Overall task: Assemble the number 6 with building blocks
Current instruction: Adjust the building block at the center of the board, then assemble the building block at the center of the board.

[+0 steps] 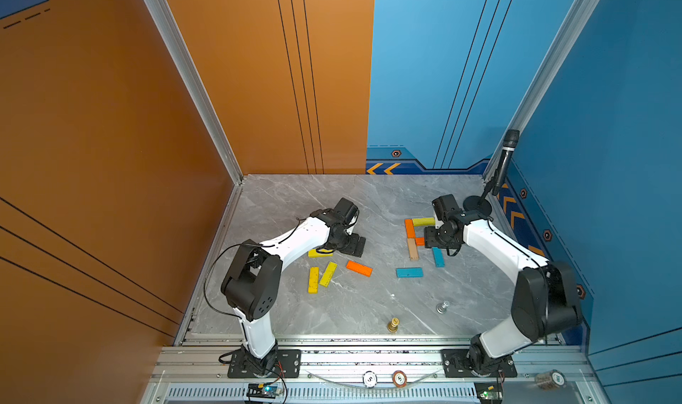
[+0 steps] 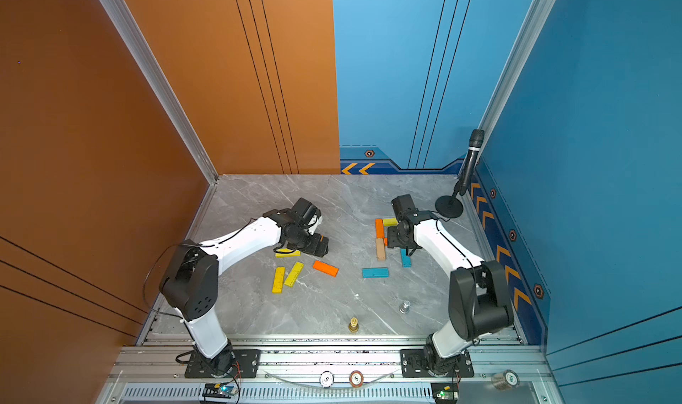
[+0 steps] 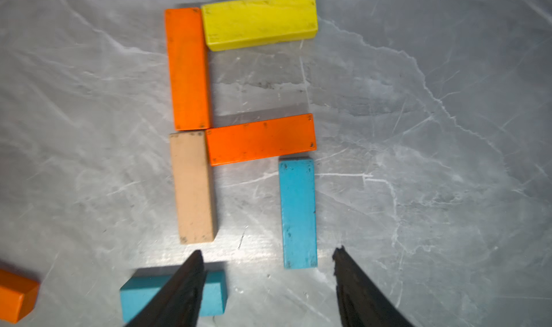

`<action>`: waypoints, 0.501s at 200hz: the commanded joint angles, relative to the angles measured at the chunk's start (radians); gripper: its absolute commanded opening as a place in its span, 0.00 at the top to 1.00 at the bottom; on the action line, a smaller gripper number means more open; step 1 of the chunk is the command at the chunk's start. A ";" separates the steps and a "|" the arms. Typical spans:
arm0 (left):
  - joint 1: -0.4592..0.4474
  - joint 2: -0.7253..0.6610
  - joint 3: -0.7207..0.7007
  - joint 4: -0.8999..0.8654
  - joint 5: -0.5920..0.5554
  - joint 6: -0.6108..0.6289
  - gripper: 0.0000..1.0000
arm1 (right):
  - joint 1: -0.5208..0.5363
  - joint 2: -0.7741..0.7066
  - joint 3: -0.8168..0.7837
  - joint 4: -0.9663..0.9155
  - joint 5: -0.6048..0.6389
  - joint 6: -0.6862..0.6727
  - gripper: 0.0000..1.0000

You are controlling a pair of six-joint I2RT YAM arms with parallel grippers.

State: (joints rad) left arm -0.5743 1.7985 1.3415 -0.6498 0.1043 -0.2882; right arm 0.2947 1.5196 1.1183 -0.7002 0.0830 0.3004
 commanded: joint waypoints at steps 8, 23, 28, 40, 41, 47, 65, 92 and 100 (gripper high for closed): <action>0.005 -0.037 0.009 -0.014 -0.037 -0.018 0.04 | 0.146 -0.068 -0.089 -0.056 0.081 0.155 0.17; 0.012 -0.055 0.007 -0.017 -0.054 -0.028 0.04 | 0.226 -0.079 -0.112 -0.065 0.112 0.203 0.10; 0.016 -0.063 0.004 -0.016 -0.061 -0.031 0.04 | 0.249 -0.077 -0.117 -0.069 0.123 0.219 0.09; 0.028 -0.083 -0.002 -0.014 -0.075 -0.041 0.04 | 0.290 -0.069 -0.123 -0.076 0.141 0.254 0.08; 0.031 -0.084 -0.002 -0.014 -0.076 -0.042 0.03 | 0.294 -0.068 -0.122 -0.077 0.141 0.257 0.08; 0.037 -0.092 -0.004 -0.014 -0.082 -0.047 0.03 | 0.309 -0.060 -0.118 -0.090 0.150 0.274 0.09; 0.065 -0.119 -0.013 -0.014 -0.091 -0.062 0.03 | 0.361 -0.045 -0.108 -0.107 0.174 0.349 0.09; 0.106 -0.149 -0.019 -0.013 -0.104 -0.080 0.03 | 0.447 -0.012 -0.095 -0.097 0.193 0.488 0.11; 0.116 -0.158 -0.020 -0.013 -0.107 -0.084 0.03 | 0.467 0.006 -0.087 -0.097 0.203 0.532 0.11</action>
State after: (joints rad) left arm -0.4854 1.6775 1.3403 -0.6502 0.0345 -0.3447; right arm 0.6983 1.4803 1.0069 -0.7605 0.2203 0.6590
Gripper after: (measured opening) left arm 0.969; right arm 0.897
